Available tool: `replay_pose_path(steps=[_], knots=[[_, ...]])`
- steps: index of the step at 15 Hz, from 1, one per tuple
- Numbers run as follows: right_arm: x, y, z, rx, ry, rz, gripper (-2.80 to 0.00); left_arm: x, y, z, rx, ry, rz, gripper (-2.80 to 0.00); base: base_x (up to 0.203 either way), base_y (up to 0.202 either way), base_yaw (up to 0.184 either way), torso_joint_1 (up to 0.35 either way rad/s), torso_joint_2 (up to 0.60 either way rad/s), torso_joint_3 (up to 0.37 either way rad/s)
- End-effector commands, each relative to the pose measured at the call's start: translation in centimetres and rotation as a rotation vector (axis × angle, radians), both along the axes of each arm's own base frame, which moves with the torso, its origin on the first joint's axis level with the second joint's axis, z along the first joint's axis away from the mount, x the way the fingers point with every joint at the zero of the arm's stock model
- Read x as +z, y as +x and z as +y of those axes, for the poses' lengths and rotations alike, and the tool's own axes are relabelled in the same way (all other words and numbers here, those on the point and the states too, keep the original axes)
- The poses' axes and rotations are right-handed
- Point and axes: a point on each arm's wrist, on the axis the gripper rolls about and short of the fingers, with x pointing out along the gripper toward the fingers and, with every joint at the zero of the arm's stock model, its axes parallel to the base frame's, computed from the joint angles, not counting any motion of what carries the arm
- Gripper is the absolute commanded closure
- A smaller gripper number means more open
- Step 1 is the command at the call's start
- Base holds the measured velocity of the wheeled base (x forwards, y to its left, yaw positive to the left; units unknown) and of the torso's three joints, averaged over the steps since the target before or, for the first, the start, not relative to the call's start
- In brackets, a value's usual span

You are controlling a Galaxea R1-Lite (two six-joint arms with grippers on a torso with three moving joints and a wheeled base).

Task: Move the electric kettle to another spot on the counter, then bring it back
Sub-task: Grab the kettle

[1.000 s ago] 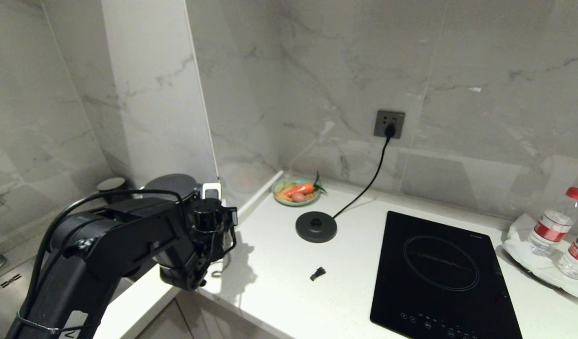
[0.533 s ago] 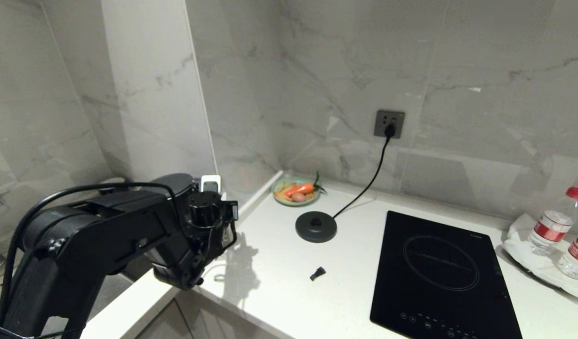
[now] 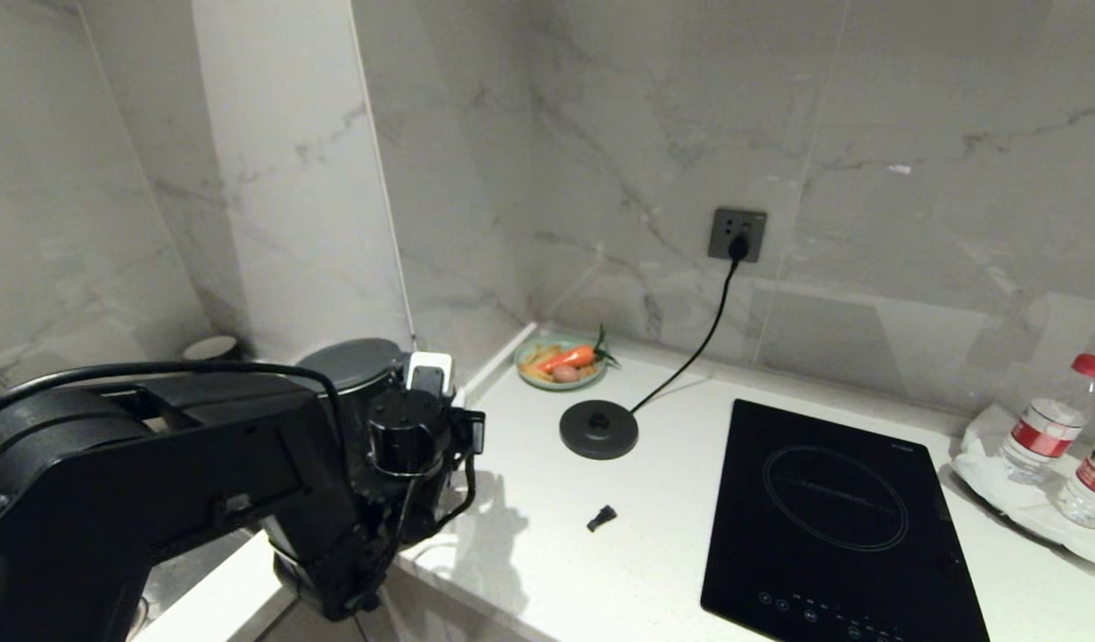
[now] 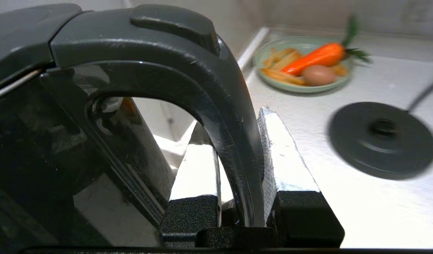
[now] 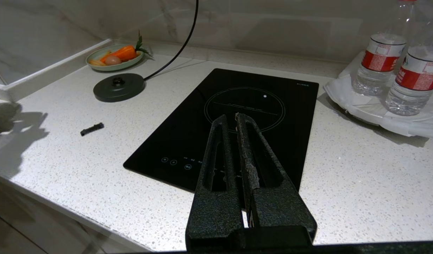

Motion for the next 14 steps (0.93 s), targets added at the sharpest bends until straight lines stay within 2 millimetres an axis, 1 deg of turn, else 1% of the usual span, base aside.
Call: replay_pose_path(steps=[1, 3, 7, 9, 12, 14], knots=[[0.0, 0.0, 0.0, -0.001, 0.000, 0.000, 0.00, 1.7, -1.7, -1.7, -0.035, -0.020, -0.037, 0.00, 0.000, 0.000, 0.000, 0.000, 0.00, 0.000], [0.0, 0.0, 0.0, -0.001, 0.001, 0.001, 0.00, 1.9, -2.8, -3.1, -0.079, -0.028, -0.048, 0.00, 0.000, 0.000, 0.000, 0.000, 0.00, 0.000], [0.0, 0.0, 0.0, 0.000, 0.001, 0.001, 0.00, 0.2, -4.1, -5.9, -0.156, -0.007, -0.029, 0.00, 0.000, 0.000, 0.000, 0.000, 0.00, 0.000], [0.0, 0.0, 0.0, -0.001, 0.001, 0.000, 0.00, -0.4, -4.1, -6.5, -0.170, 0.012, -0.023, 0.00, 0.000, 0.000, 0.000, 0.000, 0.00, 0.000], [0.0, 0.0, 0.0, -0.002, 0.001, 0.001, 0.00, -0.5, -4.1, -7.1, -0.177, 0.037, -0.031, 0.00, 0.000, 0.000, 0.000, 0.000, 0.00, 0.000], [0.0, 0.0, 0.0, -0.002, 0.001, 0.001, 0.00, -0.4, -4.7, -7.7, -0.177, 0.045, -0.036, 0.00, 0.000, 0.000, 0.000, 0.000, 0.00, 0.000]])
